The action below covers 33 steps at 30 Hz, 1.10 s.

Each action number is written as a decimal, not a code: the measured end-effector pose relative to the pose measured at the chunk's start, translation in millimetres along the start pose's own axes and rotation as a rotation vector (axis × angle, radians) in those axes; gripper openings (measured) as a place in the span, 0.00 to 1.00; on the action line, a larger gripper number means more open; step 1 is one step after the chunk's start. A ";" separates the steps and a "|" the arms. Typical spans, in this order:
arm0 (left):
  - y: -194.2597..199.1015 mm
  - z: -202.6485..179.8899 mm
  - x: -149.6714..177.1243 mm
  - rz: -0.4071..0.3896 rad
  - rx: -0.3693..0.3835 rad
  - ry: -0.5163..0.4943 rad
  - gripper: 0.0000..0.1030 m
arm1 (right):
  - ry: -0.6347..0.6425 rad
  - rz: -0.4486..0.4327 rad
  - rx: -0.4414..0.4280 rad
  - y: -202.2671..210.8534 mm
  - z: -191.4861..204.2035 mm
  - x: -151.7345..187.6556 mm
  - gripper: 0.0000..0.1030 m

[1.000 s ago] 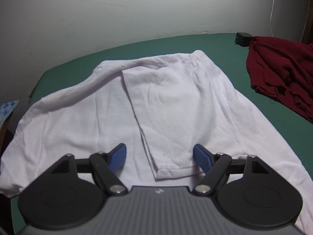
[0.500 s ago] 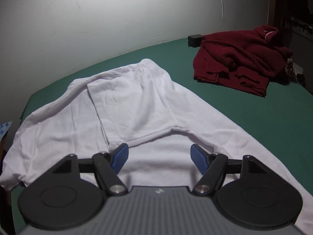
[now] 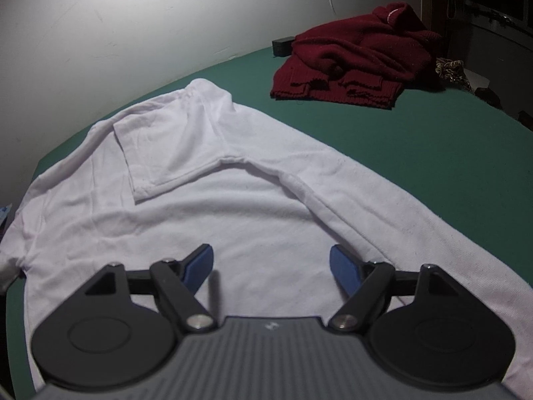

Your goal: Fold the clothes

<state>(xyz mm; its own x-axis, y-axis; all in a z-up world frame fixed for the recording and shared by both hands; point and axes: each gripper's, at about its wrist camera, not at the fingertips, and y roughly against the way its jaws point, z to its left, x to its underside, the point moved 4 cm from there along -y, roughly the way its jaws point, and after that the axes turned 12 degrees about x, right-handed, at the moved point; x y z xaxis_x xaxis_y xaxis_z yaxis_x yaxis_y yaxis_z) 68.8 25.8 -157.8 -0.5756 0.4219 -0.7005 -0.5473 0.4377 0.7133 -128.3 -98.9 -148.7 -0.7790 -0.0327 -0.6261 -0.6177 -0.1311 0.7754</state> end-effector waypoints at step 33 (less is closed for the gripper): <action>201.7 14.4 180.0 0.044 -0.340 0.514 0.79 | 0.192 0.045 -0.237 -70.2 36.1 -109.1 0.17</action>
<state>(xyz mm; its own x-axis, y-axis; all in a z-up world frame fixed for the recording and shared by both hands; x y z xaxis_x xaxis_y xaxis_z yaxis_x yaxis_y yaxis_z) -136.5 201.4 -140.4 -0.7745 -0.0401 -0.6313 -0.6312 0.1149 0.7671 -3.8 -50.4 -131.9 -0.7566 -0.2278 -0.6130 -0.5229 -0.3522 0.7762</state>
